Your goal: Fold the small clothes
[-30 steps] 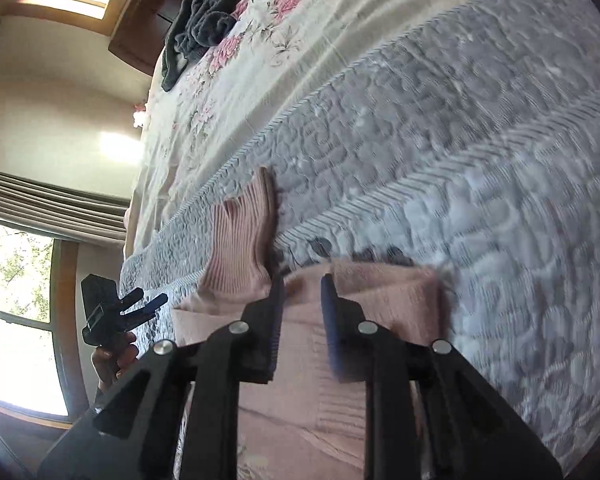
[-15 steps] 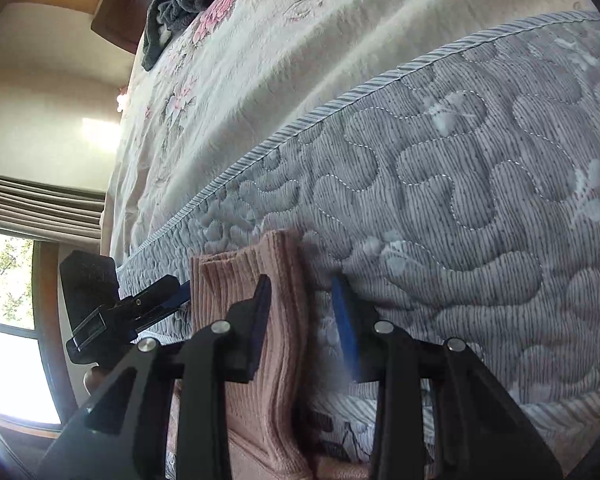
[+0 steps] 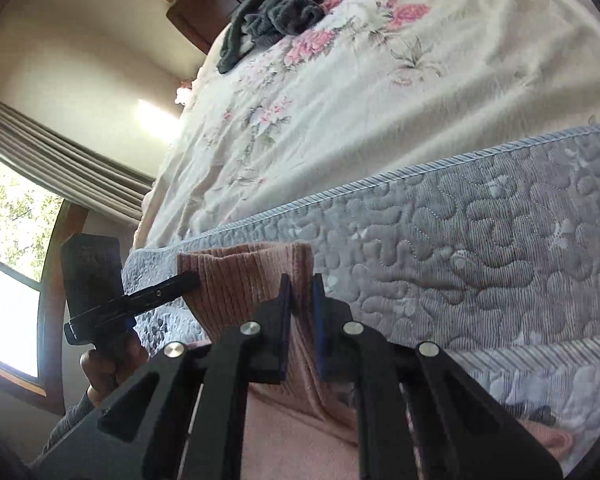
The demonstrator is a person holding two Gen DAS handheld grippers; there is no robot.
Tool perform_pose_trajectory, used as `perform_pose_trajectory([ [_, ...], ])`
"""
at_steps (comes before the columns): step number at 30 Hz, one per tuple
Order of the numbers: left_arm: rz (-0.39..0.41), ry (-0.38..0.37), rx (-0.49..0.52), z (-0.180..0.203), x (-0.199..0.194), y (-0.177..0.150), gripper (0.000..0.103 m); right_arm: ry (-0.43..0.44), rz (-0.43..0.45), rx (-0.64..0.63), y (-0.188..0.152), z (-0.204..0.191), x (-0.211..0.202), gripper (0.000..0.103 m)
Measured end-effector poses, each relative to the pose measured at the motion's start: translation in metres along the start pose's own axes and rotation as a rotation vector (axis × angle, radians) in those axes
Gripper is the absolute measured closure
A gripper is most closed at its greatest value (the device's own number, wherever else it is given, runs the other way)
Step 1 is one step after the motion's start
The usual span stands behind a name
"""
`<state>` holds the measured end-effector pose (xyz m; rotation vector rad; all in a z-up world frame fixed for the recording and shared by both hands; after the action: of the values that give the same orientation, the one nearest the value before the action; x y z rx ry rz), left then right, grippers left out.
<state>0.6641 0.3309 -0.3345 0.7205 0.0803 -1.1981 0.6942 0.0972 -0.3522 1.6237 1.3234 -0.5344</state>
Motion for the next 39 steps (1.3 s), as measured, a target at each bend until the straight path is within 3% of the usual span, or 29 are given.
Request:
perform_pose_trajectory([
  [4,-0.083,0.017,0.152,0.066,-0.033,-0.050,0.096,0.026,0.048,-0.107,-0.041,-0.039,-0.061,0.095],
  [6,-0.140,0.018,0.167,0.083,-0.043,-0.089,0.095,0.008,0.051,-0.176,-0.078,-0.054,-0.080,0.095],
  [9,-0.237,0.105,0.174,0.081,-0.051,-0.158,0.088,-0.035,-0.034,-0.254,-0.149,-0.058,-0.079,0.088],
  [11,-0.271,0.142,0.096,0.063,-0.057,-0.200,0.077,-0.061,-0.132,-0.229,-0.195,-0.044,-0.067,0.087],
  [14,-0.249,0.082,-0.102,0.041,-0.064,-0.244,0.076,-0.080,-0.203,-0.118,-0.236,-0.018,-0.064,0.087],
  [16,-0.202,0.038,-0.191,0.033,-0.063,-0.253,0.071,-0.037,-0.213,0.011,-0.241,-0.007,-0.066,0.084],
  [18,-0.130,0.011,-0.265,0.027,-0.060,-0.248,0.059,0.001,-0.208,0.125,-0.235,-0.001,-0.063,0.080],
  [19,-0.105,0.001,-0.295,0.024,-0.057,-0.246,0.048,0.015,-0.214,0.170,-0.232,0.000,-0.058,0.078],
  [20,-0.084,0.010,-0.324,0.018,-0.054,-0.243,0.045,0.023,-0.231,0.201,-0.230,-0.001,-0.051,0.075],
  [23,-0.063,0.008,-0.398,0.008,-0.040,-0.238,0.045,0.003,-0.267,0.223,-0.229,-0.006,-0.030,0.075],
  [25,-0.093,0.064,-0.420,0.002,-0.030,-0.238,0.048,-0.040,-0.297,0.211,-0.233,-0.007,-0.016,0.075],
  [26,-0.111,0.083,-0.428,0.000,-0.025,-0.241,0.063,-0.053,-0.305,0.200,-0.235,-0.009,-0.011,0.075],
  [28,-0.148,0.135,-0.437,-0.004,-0.019,-0.247,0.092,-0.091,-0.314,0.157,-0.240,-0.010,-0.004,0.086],
  [29,-0.151,0.158,-0.437,-0.007,-0.019,-0.250,0.093,-0.110,-0.305,0.132,-0.241,-0.010,-0.004,0.094],
  [30,-0.147,0.163,-0.441,-0.008,-0.020,-0.251,0.094,-0.131,-0.293,0.114,-0.241,-0.008,-0.004,0.096],
  [36,-0.078,0.216,-0.430,-0.007,-0.044,-0.250,0.096,-0.206,-0.249,0.081,-0.241,0.006,-0.009,0.098],
  [39,-0.097,0.255,-0.415,-0.013,-0.043,-0.252,0.095,-0.212,-0.285,0.072,-0.247,0.005,-0.003,0.096],
])
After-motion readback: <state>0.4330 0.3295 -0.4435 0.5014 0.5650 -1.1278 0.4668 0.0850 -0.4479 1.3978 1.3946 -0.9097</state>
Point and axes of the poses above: each gripper's, at about its wrist camera, not at the fingertips, and x roughly the way its jaws point, z to its right, y to its top, the point moved 8 cm from there along x, roughly the way its jaws point, and after that the axes turned 15 degrees about -y, right-handed, at the moved point
